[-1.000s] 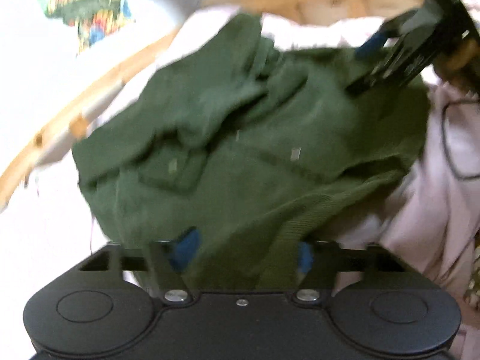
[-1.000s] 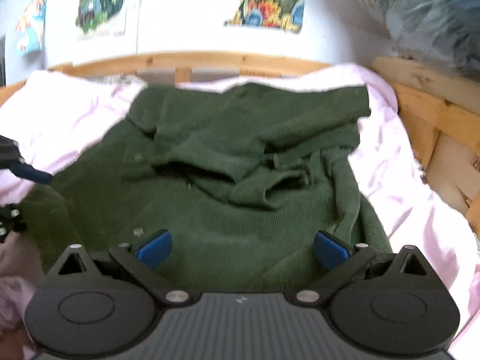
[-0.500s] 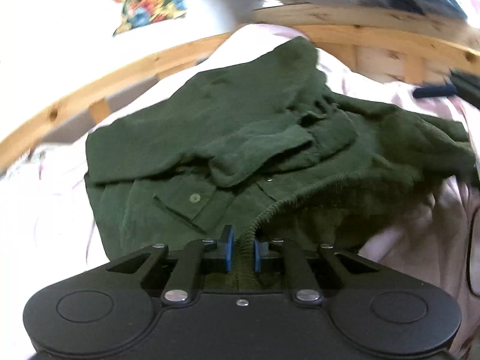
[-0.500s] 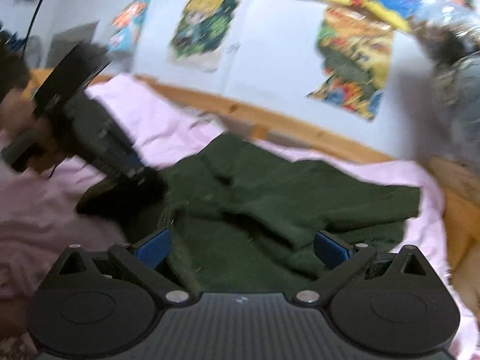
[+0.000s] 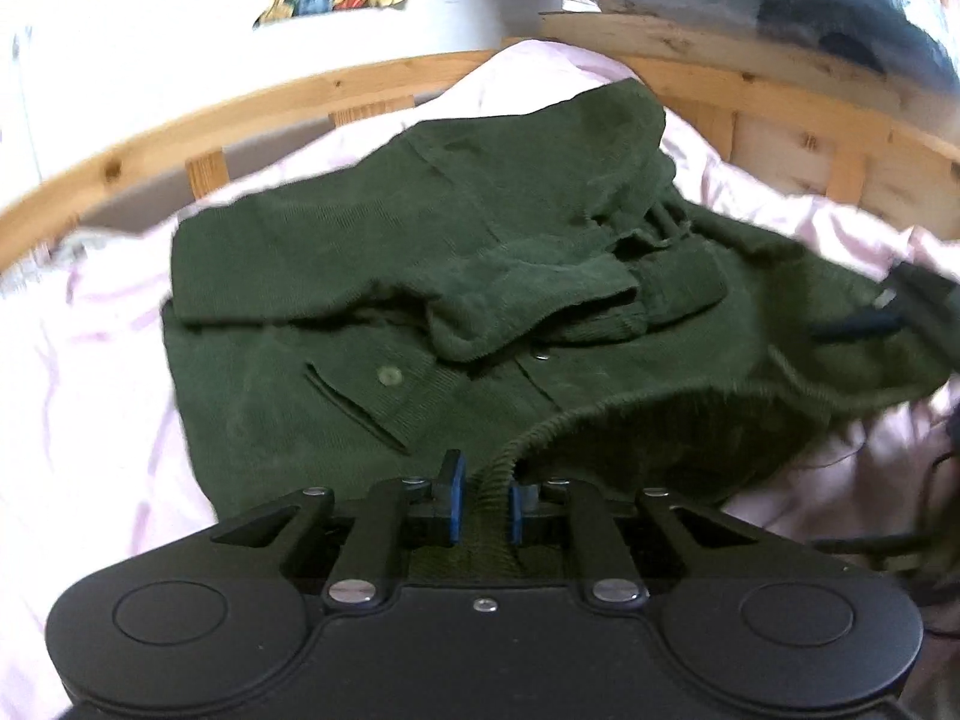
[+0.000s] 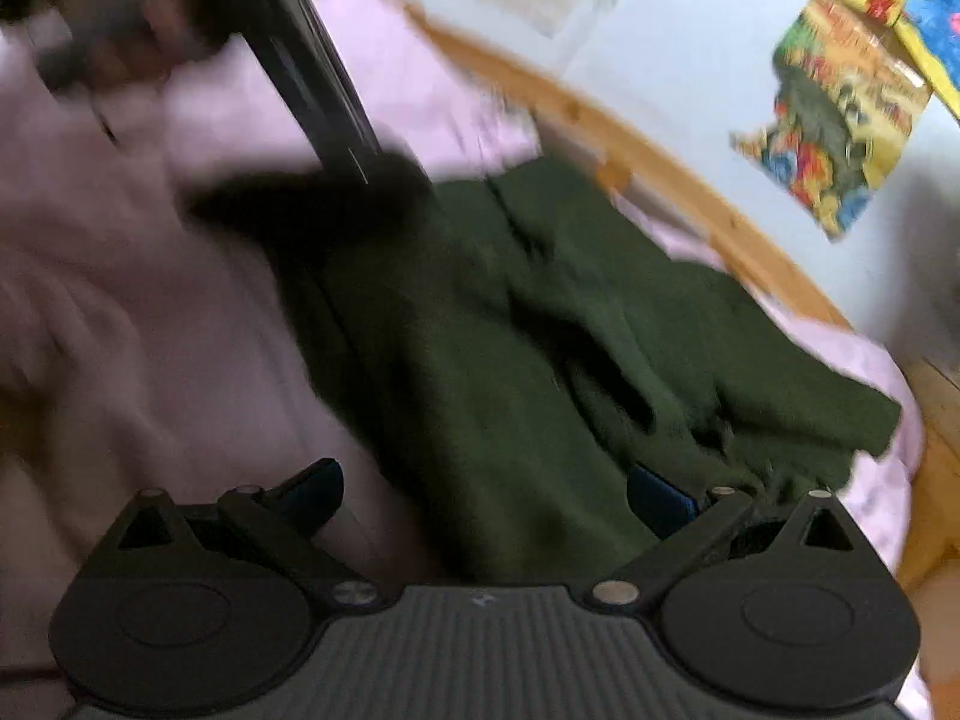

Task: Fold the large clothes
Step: 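Grasp the shirt's hem with the left tool and lift it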

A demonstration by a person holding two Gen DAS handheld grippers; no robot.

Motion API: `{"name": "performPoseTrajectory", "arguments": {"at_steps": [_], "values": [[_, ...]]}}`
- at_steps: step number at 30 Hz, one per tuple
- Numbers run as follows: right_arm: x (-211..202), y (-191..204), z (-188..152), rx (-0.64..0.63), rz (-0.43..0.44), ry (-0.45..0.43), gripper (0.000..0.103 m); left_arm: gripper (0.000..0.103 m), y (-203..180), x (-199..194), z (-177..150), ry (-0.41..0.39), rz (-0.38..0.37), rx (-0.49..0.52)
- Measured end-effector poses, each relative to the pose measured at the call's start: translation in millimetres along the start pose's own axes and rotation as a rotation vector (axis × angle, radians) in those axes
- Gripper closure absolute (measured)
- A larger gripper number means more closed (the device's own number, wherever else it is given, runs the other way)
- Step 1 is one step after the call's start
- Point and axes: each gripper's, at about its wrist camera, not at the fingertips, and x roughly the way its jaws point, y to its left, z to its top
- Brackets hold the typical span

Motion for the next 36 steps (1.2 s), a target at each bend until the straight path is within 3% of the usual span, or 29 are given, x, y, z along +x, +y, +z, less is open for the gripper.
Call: {"name": "performPoseTrajectory", "arguments": {"at_steps": [2, 6, 8, 9, 10, 15, 18, 22, 24, 25, 26, 27, 28, 29, 33, 36], "values": [[7, -9, -1, 0.065, -0.005, 0.031, 0.014, 0.081, 0, -5, -9, -0.005, -0.035, -0.026], [-3, -39, 2, 0.284, -0.019, -0.034, 0.015, 0.071, -11, -12, -31, 0.006, -0.022, 0.024], [-5, -49, 2, 0.344, -0.036, -0.050, 0.015, 0.050, -20, -16, -42, 0.024, 0.000, 0.080], [-5, -52, 0, 0.364, -0.038, -0.053, 0.015, 0.030, -25, -18, -48, 0.034, 0.020, 0.119], [-6, -56, 0, 0.384, -0.038, -0.057, 0.014, 0.018, -32, -19, -55, 0.040, 0.051, 0.166], [-15, -56, -1, 0.396, -0.066, -0.098, 0.013, 0.015, -56, 2, -78, 0.130, 0.207, 0.405], [-16, -59, -3, 0.392, -0.073, -0.106, 0.011, 0.013, -62, 11, -75, 0.127, 0.255, 0.452], [-16, -59, 0, 0.389, -0.087, -0.112, 0.010, 0.015, -56, 23, -65, 0.151, 0.312, 0.471], [-18, -59, 1, 0.385, -0.096, -0.118, 0.009, 0.025, -48, 25, -60, 0.160, 0.338, 0.448], [-18, -59, 1, 0.384, -0.098, -0.120, 0.009, 0.034, -44, 26, -59, 0.169, 0.339, 0.442], [-19, -59, 1, 0.381, -0.099, -0.121, 0.008, 0.052, -41, 25, -59, 0.175, 0.335, 0.437], [-19, -59, 2, 0.379, -0.099, -0.120, 0.008, 0.064, -40, 24, -59, 0.181, 0.336, 0.439], [-20, -58, 2, 0.377, -0.100, -0.122, 0.007, 0.090, -38, 24, -59, 0.194, 0.346, 0.447], [-23, -58, 2, 0.374, -0.098, -0.127, 0.007, 0.096, -33, 22, -54, 0.206, 0.325, 0.421], [-41, -52, 4, 0.322, -0.071, -0.195, 0.002, 0.097, -3, -2, -13, 0.112, 0.260, 0.164], [-58, -46, 6, 0.281, -0.008, -0.304, 0.000, 0.097, 10, -10, 27, 0.035, 0.238, 0.099]]}}
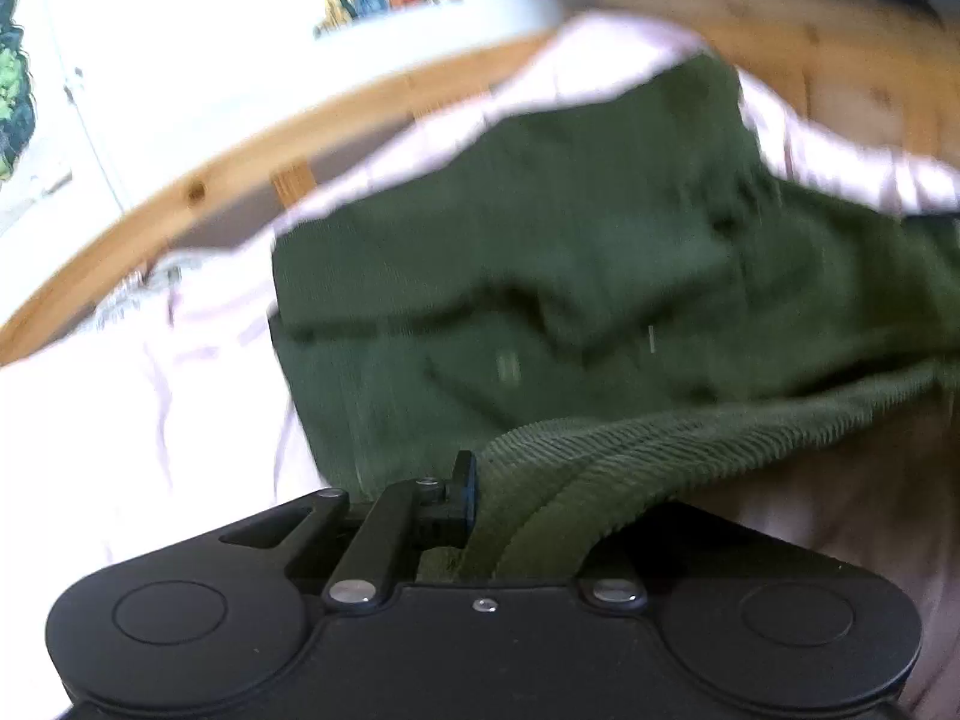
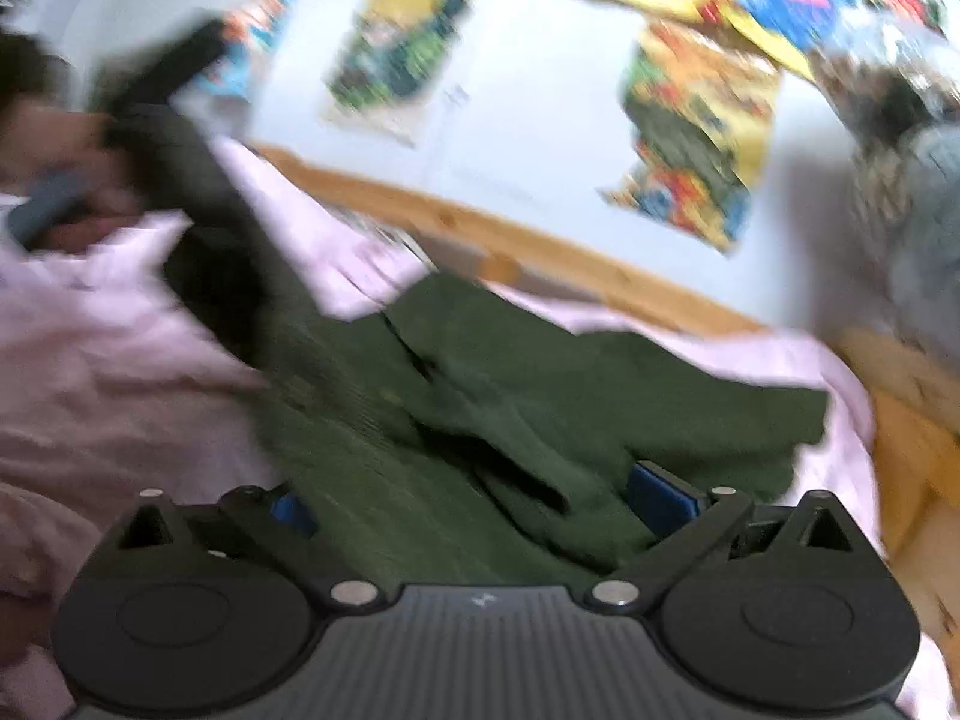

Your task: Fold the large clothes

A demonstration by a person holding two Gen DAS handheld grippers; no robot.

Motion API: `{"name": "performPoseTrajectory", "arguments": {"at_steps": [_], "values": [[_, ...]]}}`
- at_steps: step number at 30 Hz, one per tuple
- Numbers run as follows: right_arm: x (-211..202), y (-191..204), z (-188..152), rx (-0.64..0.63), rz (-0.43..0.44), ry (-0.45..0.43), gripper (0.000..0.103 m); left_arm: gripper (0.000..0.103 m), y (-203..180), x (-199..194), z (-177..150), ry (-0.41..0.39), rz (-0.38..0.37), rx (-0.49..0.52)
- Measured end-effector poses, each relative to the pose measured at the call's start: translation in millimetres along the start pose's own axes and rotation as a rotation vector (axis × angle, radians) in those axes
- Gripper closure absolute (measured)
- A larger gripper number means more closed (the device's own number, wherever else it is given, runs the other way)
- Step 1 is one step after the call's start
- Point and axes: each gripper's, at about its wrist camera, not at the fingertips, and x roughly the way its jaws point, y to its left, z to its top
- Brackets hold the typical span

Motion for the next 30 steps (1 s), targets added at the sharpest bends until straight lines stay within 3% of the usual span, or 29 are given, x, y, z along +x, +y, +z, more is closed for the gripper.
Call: {"name": "performPoseTrajectory", "arguments": {"at_steps": [2, 4, 8, 10, 13, 18, 21, 24, 26, 28, 30], "values": [[-2, 7, 1, -0.030, 0.019, -0.008, 0.000, 0.097, 2, 1, 25, -0.034, -0.005, 0.018], [8, 14, -4, -0.087, 0.000, 0.054, 0.000, 0.097, 0, 6, 45, -0.047, -0.006, 0.028], [42, 17, -21, -0.173, -0.128, 0.248, 0.001, 0.097, 0, 16, 72, -0.063, -0.014, -0.012], [60, 11, -28, -0.209, -0.233, 0.348, 0.002, 0.097, 3, 14, 77, -0.078, -0.031, -0.032], [69, -9, -36, -0.225, -0.339, 0.397, 0.004, 0.097, -2, 13, 75, -0.091, -0.024, -0.011], [59, -10, -39, -0.354, -0.446, 0.336, 0.004, 0.097, 9, 7, 56, -0.080, 0.000, -0.030], [57, -10, -50, -0.453, -0.494, 0.406, 0.004, 0.097, 23, 6, 39, -0.057, 0.005, -0.102], [51, -18, -57, -0.444, -0.529, 0.472, 0.005, 0.097, 31, 2, 21, -0.047, 0.011, -0.138], [46, -24, -54, -0.401, -0.539, 0.472, 0.016, 0.096, 31, -1, 12, -0.046, 0.017, -0.132], [44, -26, -53, -0.390, -0.548, 0.485, 0.048, 0.096, 30, -2, 5, -0.046, 0.018, -0.133], [48, -24, -54, -0.386, -0.523, 0.512, 0.069, 0.096, 26, -2, -5, -0.048, 0.024, -0.133]]}}
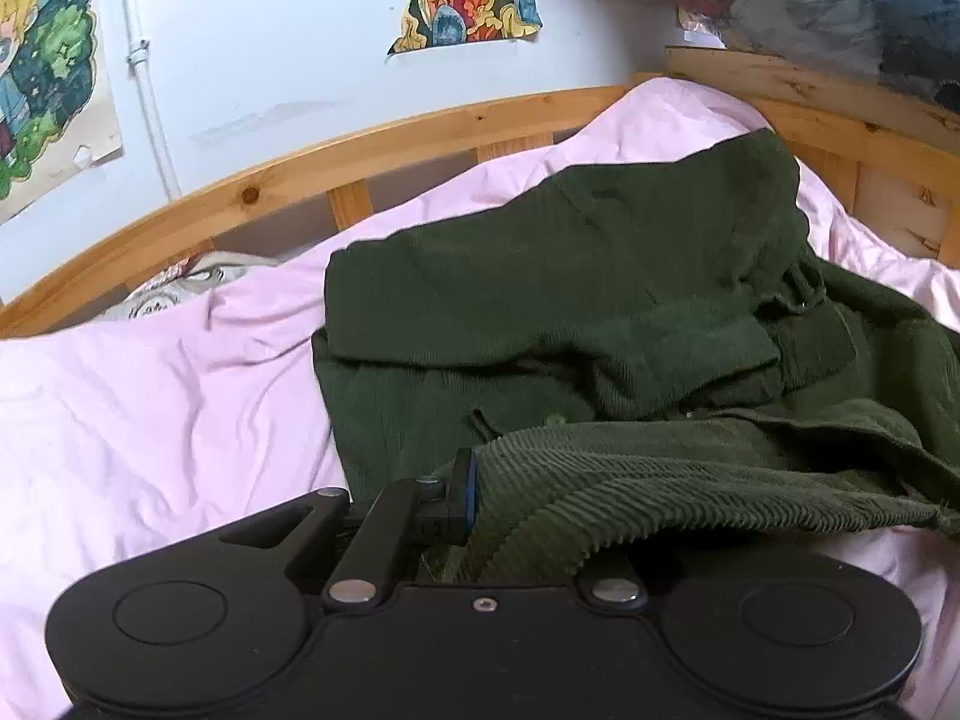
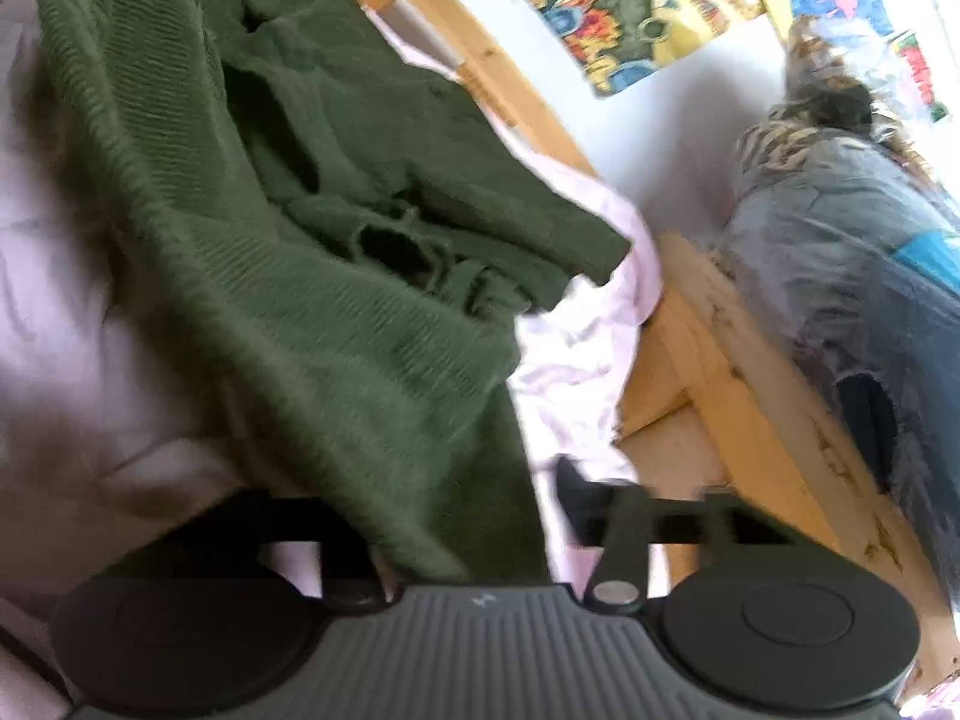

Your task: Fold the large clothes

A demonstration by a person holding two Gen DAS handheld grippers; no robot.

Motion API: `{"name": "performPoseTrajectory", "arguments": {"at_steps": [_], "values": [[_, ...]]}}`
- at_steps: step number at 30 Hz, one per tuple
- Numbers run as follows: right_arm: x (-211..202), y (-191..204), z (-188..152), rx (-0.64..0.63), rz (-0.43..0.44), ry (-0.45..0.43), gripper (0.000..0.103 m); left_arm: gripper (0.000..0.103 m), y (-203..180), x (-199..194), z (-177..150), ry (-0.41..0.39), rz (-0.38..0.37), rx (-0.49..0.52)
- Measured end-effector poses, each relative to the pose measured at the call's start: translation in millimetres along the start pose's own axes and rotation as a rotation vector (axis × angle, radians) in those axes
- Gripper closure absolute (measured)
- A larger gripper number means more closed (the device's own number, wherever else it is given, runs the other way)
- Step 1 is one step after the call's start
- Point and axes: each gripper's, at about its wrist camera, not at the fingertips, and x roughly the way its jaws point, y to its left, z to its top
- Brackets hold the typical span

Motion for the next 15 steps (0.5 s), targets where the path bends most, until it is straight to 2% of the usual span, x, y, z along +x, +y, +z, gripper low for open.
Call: {"name": "performPoseTrajectory", "arguments": {"at_steps": [1, 4, 6, 8, 9, 10, 12, 15], "values": [[0, 3, 0, -0.005, 0.014, 0.005, 0.079, 0.095, -1, 0, -5, -0.001, 0.003, -0.001], [-2, 8, -1, -0.024, 0.013, -0.001, 0.089, 0.091, -6, 1, -27, 0.000, 0.041, 0.008], [-5, 4, -3, 0.032, 0.020, -0.013, 0.093, 0.091, -12, 4, -48, 0.019, 0.073, 0.024], [-14, -7, -1, 0.111, 0.022, -0.046, 0.094, 0.097, -17, 1, -67, 0.026, 0.079, 0.020], [-20, -14, -1, 0.146, 0.023, -0.059, 0.095, 0.097, -21, -6, -76, 0.009, 0.076, 0.022], [-29, -20, 0, 0.145, -0.017, -0.091, 0.095, 0.098, -26, -13, -82, -0.007, 0.076, 0.022], [-53, -24, 0, 0.142, -0.034, -0.143, 0.095, 0.098, -31, -33, -89, -0.055, 0.079, -0.011], [-90, -36, -1, 0.158, -0.026, -0.189, 0.095, 0.098, -25, -68, -89, -0.124, 0.077, -0.079]]}}
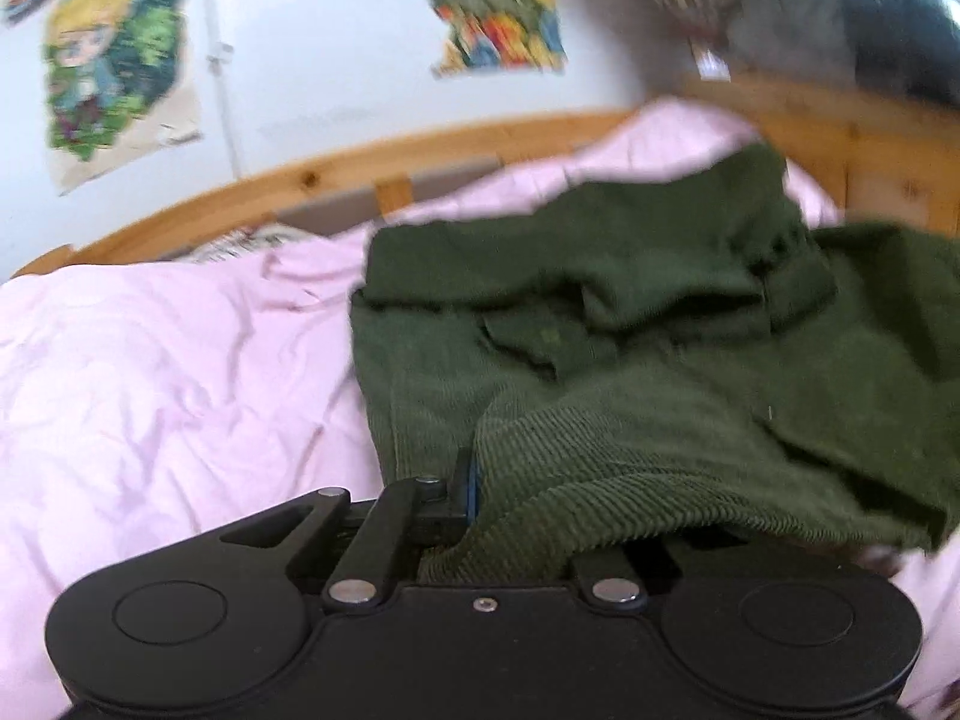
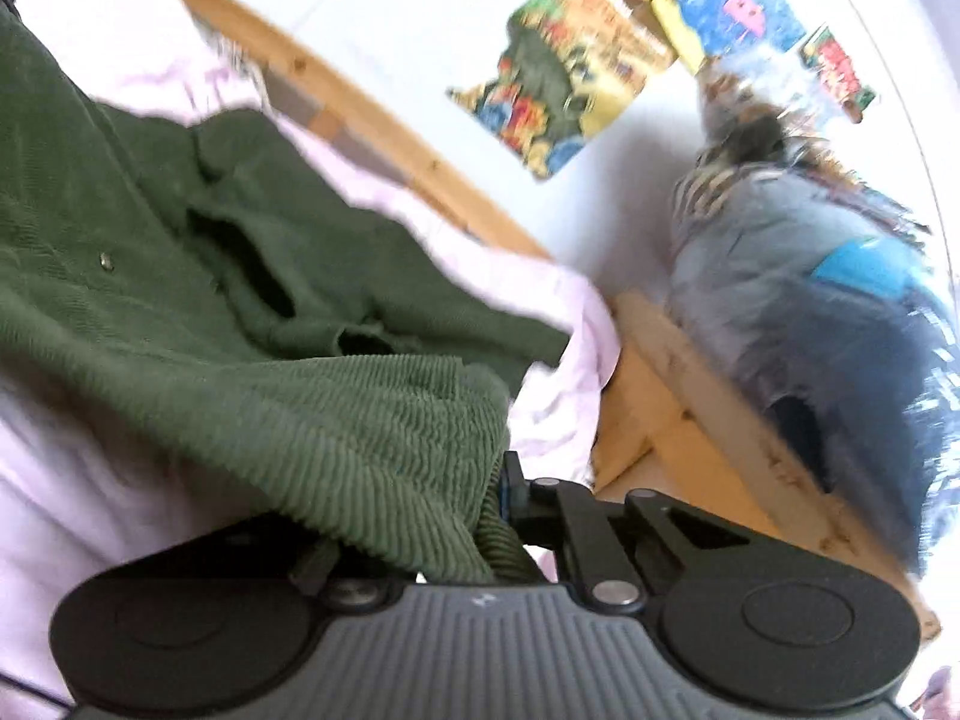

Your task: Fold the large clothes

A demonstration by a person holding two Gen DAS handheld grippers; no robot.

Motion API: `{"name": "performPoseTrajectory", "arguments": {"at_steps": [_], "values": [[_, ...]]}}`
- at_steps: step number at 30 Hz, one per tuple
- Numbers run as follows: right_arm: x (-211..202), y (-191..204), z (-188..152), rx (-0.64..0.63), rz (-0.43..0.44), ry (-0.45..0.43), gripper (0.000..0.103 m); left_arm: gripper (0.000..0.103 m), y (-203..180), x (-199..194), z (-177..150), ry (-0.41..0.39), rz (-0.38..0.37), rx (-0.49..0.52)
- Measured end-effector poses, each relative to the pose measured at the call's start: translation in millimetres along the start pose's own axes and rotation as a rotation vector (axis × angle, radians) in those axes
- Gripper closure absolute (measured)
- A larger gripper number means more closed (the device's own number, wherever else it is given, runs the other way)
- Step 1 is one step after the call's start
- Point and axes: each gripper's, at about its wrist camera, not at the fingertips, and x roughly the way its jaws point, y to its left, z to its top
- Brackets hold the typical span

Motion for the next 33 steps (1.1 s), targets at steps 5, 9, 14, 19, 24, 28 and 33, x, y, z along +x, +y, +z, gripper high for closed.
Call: {"name": "performPoseTrajectory", "arguments": {"at_steps": [5, 9, 14, 19, 24, 28, 33], "values": [[-51, -41, 14, 0.130, 0.096, -0.020, 0.095, 0.098, 28, -63, 19, -0.030, -0.052, -0.011], [-56, -69, 28, 0.267, 0.178, -0.018, 0.094, 0.098, 41, -91, 46, -0.021, -0.097, 0.023], [10, -91, 38, 0.424, 0.225, 0.008, 0.093, 0.097, 51, -47, 89, 0.093, -0.114, -0.007], [99, -103, 31, 0.657, 0.232, 0.081, 0.093, 0.096, 57, 46, 128, 0.189, -0.107, 0.003], [168, -81, 9, 0.816, 0.196, 0.132, 0.084, 0.083, 63, 140, 138, 0.284, -0.118, -0.033], [188, -59, -23, 0.917, 0.189, 0.095, 0.055, 0.027, 106, 164, 124, 0.199, -0.153, -0.267], [181, -62, -35, 0.965, 0.237, 0.005, 0.004, 0.012, 152, 136, 98, 0.073, -0.100, -0.445]]}}
